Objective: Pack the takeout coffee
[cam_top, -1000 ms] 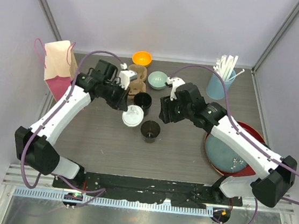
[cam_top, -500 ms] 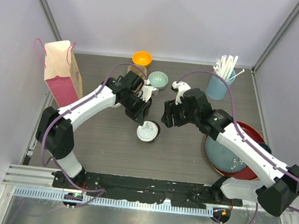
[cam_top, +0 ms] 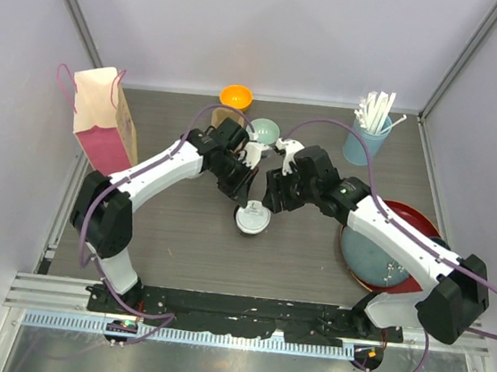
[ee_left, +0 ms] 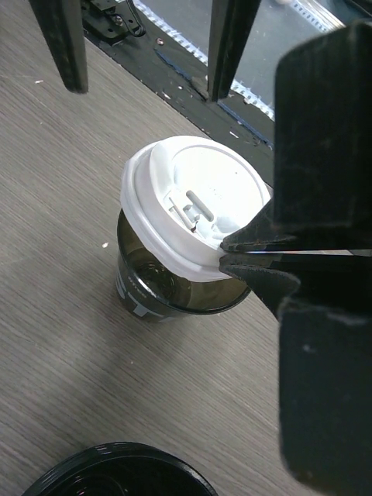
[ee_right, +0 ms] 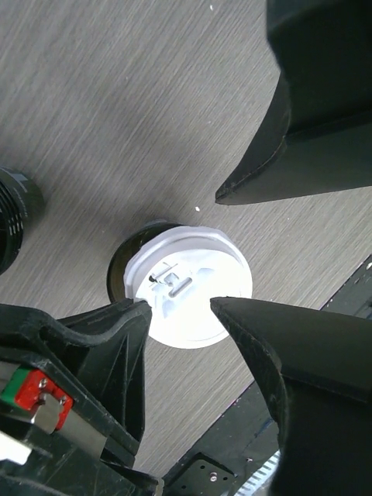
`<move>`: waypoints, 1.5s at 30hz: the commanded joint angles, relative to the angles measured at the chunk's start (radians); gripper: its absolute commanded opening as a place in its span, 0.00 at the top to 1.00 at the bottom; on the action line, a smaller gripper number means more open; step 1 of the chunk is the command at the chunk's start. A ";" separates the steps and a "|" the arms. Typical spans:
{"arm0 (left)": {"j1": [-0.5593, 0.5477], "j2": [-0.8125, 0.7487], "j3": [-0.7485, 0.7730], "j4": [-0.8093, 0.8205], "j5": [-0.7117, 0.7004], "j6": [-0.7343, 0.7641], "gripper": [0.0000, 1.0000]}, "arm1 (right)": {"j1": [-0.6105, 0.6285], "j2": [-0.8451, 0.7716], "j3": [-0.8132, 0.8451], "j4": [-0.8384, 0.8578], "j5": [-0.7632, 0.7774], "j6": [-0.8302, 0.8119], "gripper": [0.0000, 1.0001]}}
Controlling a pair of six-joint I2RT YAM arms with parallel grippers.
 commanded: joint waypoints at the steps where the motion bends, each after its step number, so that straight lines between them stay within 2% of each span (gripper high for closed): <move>1: 0.001 0.007 0.042 0.016 -0.001 0.007 1.00 | -0.003 0.028 -0.007 0.060 -0.054 -0.002 0.45; 35: 0.041 0.002 -0.013 0.036 -0.035 0.024 1.00 | -0.003 0.155 -0.051 0.168 -0.094 -0.019 0.56; 45: 0.041 0.028 -0.027 0.028 0.018 0.007 1.00 | -0.003 0.166 -0.053 0.161 -0.102 -0.011 0.56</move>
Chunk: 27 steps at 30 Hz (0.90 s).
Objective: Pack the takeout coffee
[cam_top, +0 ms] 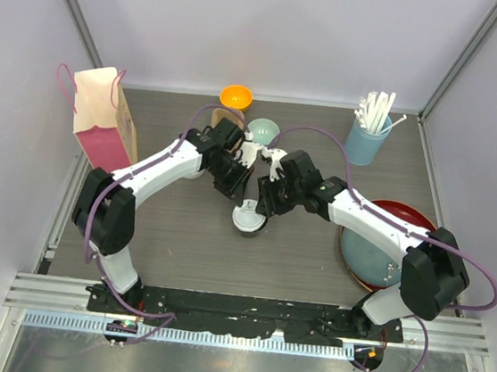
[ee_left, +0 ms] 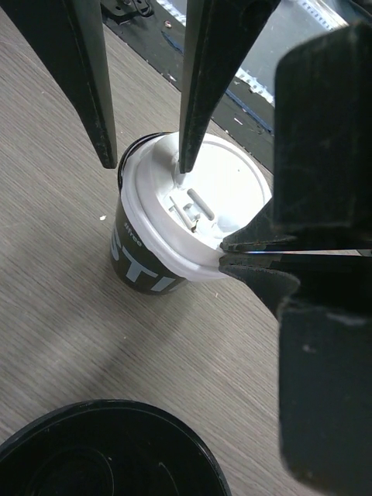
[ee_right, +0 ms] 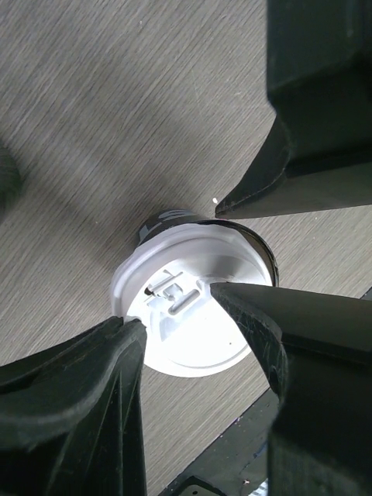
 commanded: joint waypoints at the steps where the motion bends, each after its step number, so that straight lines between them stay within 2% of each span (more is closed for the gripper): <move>1: 0.002 -0.003 -0.005 0.017 0.044 0.000 1.00 | -0.001 -0.009 0.000 0.034 -0.011 0.014 0.56; 9: 0.005 -0.009 0.023 0.003 0.087 0.005 1.00 | -0.001 -0.035 0.025 0.020 -0.008 0.015 0.46; 16: 0.021 -0.009 0.060 -0.020 0.103 0.006 1.00 | -0.001 -0.067 0.054 -0.024 0.039 0.008 0.41; 21: 0.021 -0.022 0.051 -0.011 0.098 -0.006 1.00 | -0.003 -0.069 0.057 -0.030 0.053 0.008 0.42; 27: 0.008 -0.026 0.041 -0.008 0.103 -0.017 1.00 | -0.001 -0.115 0.008 0.042 0.044 0.012 0.48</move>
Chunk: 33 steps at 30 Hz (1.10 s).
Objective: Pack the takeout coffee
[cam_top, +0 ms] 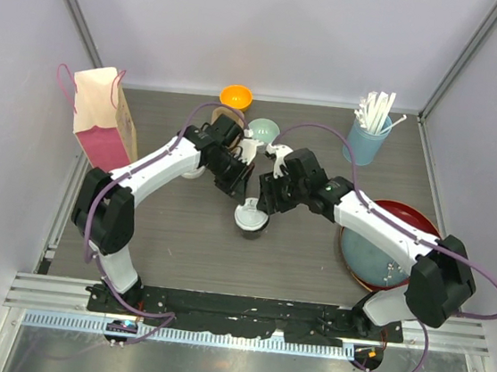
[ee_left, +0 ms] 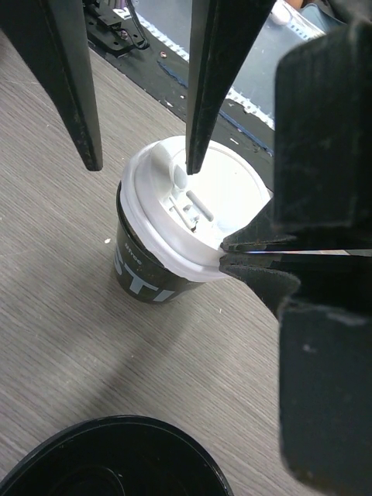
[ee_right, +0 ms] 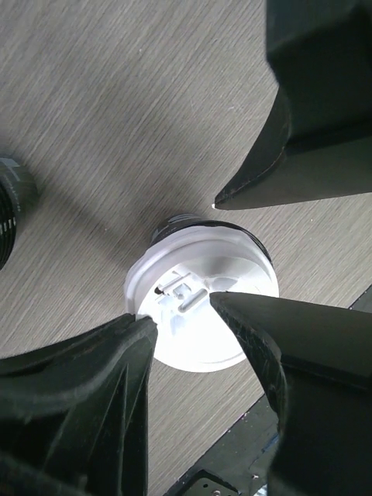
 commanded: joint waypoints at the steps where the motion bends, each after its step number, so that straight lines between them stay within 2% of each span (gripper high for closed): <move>1: -0.006 -0.037 0.018 0.005 0.019 -0.015 1.00 | -0.001 -0.099 -0.017 0.101 0.008 0.000 0.49; 5: -0.008 -0.051 0.018 0.018 -0.009 -0.016 1.00 | -0.003 -0.171 -0.092 0.184 0.062 -0.006 0.56; 9: -0.022 -0.060 0.012 0.027 -0.029 -0.021 1.00 | -0.001 -0.202 -0.123 0.238 0.042 -0.020 0.58; 12: -0.037 -0.062 0.007 0.027 -0.044 -0.022 1.00 | -0.001 -0.207 -0.138 0.244 0.037 -0.027 0.56; 16: -0.038 -0.071 0.009 0.028 -0.058 -0.022 1.00 | 0.000 -0.202 -0.160 0.238 0.043 -0.023 0.46; 25: -0.042 -0.062 0.018 0.022 -0.047 -0.025 1.00 | 0.016 -0.242 -0.244 0.336 0.017 -0.038 0.48; 33: -0.043 -0.076 -0.011 0.039 -0.061 -0.054 1.00 | 0.059 -0.287 -0.325 0.420 0.095 -0.113 0.48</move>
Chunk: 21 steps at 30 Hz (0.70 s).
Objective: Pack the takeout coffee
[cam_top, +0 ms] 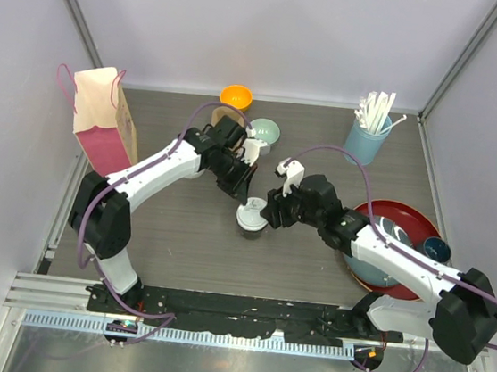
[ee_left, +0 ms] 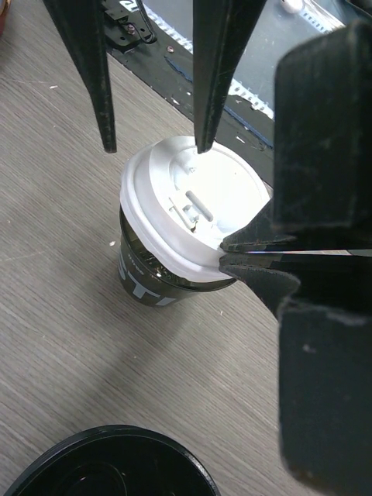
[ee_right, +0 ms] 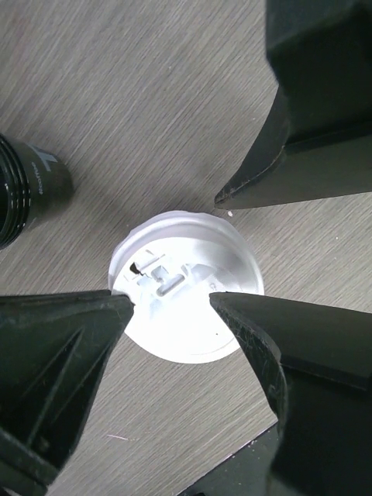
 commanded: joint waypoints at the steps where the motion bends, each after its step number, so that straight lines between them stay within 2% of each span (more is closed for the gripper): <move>1: -0.004 -0.046 -0.016 0.033 -0.009 -0.037 1.00 | 0.029 -0.047 -0.023 0.135 0.060 -0.058 0.48; 8: -0.010 -0.072 -0.035 0.054 -0.017 -0.050 1.00 | 0.042 -0.042 -0.030 0.157 0.077 -0.059 0.48; 21: -0.011 -0.045 -0.042 0.036 -0.008 -0.042 1.00 | 0.046 0.045 0.017 0.093 0.063 -0.047 0.50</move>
